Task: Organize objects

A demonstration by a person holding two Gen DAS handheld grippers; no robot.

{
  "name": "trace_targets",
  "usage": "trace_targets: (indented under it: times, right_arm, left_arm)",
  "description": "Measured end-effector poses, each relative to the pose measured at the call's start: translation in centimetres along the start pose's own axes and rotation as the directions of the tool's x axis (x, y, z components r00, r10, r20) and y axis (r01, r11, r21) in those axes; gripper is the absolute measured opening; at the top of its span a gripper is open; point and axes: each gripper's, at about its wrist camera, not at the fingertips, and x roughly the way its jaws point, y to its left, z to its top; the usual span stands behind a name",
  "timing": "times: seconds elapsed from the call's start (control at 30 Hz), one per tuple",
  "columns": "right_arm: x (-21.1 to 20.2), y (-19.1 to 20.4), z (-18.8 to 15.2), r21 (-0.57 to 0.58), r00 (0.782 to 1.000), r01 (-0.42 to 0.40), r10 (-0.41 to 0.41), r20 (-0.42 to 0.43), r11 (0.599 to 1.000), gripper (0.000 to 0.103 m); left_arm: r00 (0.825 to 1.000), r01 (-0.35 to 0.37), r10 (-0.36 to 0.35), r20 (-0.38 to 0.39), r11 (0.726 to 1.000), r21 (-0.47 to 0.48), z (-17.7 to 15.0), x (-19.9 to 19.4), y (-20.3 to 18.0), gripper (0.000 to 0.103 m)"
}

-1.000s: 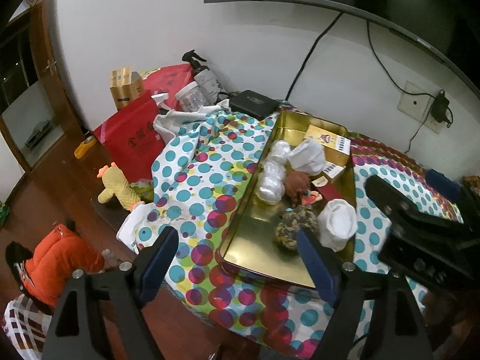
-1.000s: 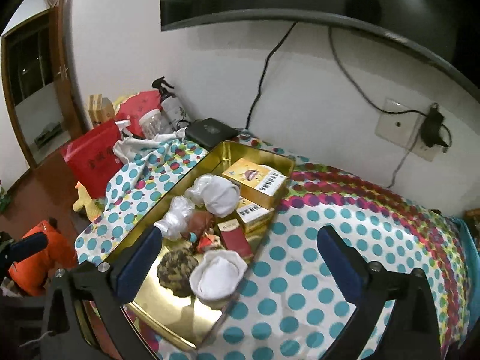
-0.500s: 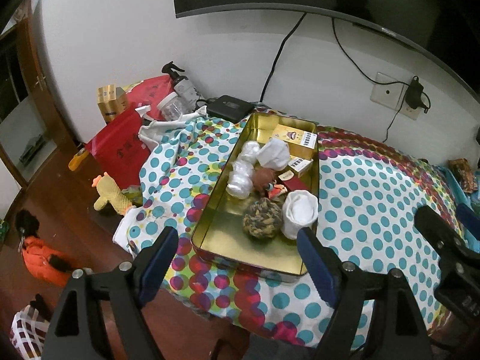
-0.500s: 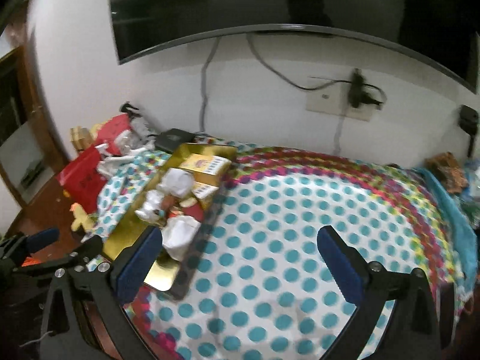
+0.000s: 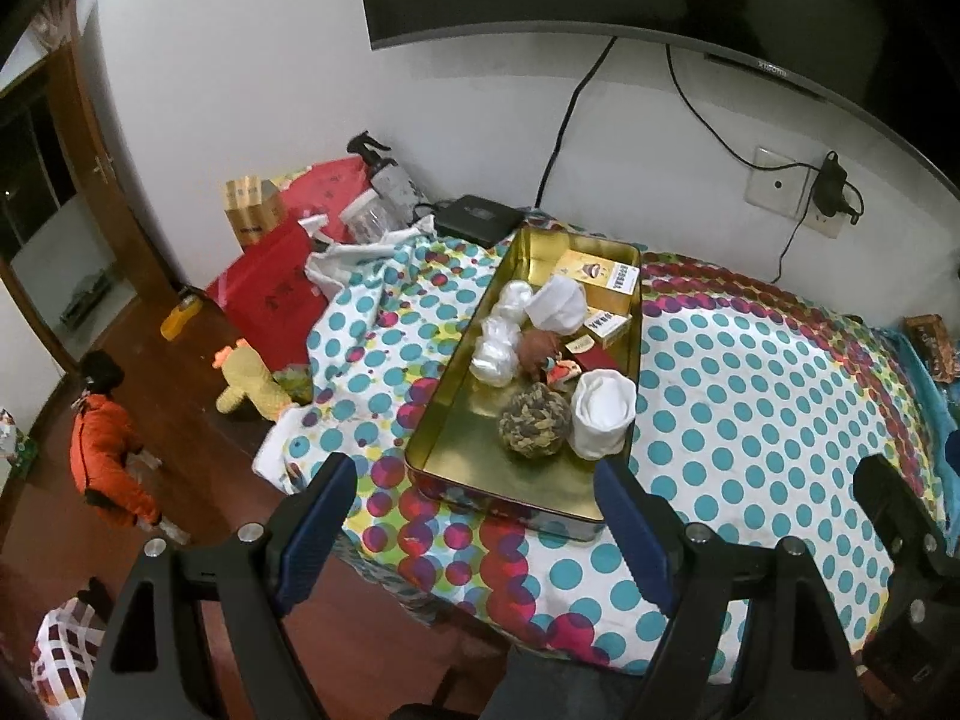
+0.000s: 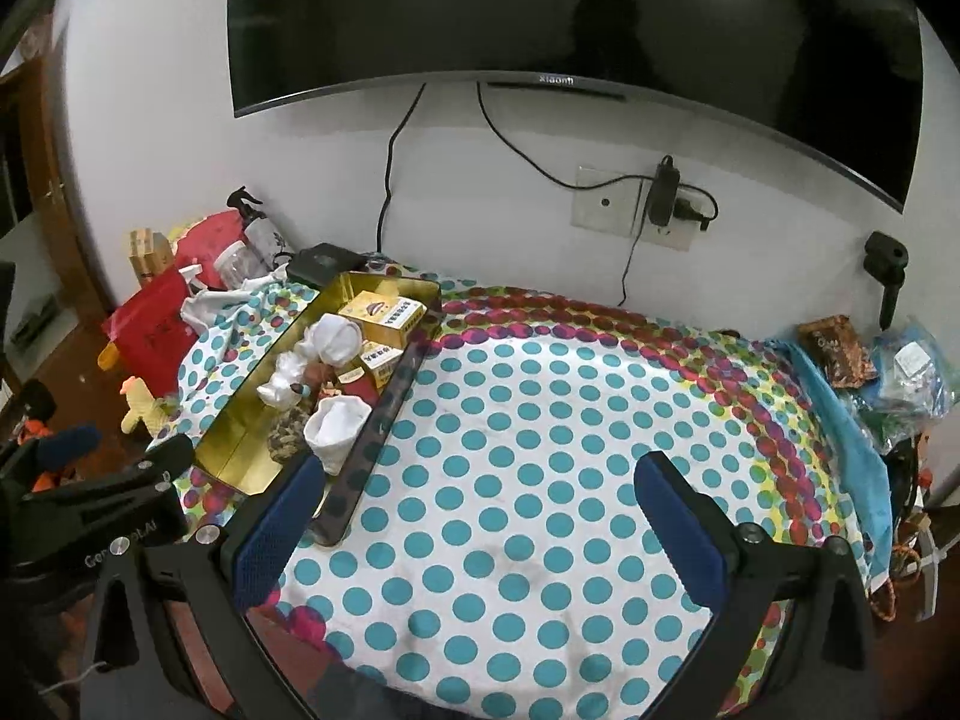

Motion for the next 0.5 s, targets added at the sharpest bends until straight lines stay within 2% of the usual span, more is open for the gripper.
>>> trace_targets:
  times: [0.17, 0.23, 0.37, 0.5]
  right_arm:
    - [-0.1, -0.5, -0.5, 0.015, 1.000, 0.001, -0.001, -0.021, 1.000, 0.103]
    - [-0.3, -0.8, -0.7, 0.022, 1.000, 0.001, -0.001, -0.020, 1.000, 0.103]
    - [-0.2, -1.0, -1.0, 0.034, 0.999, -0.012, 0.013, -0.031, 0.999, 0.103]
    - [-0.1, -0.8, -1.4, 0.017, 0.999, -0.011, 0.011, -0.051, 1.000, 0.103]
  left_arm:
    - [1.000, 0.002, -0.002, 0.000, 0.999, 0.041, 0.0, -0.2, -0.9, 0.084]
    - [0.999, 0.032, -0.032, -0.001, 0.998, 0.063, -0.2, -0.2, -1.3, 0.084]
    - [0.993, 0.120, -0.120, -0.025, 0.992, 0.036, -0.2, -0.1, -1.3, 0.084]
    - [0.996, 0.082, -0.082, -0.027, 0.996, 0.028, -0.2, 0.3, -1.3, 0.084]
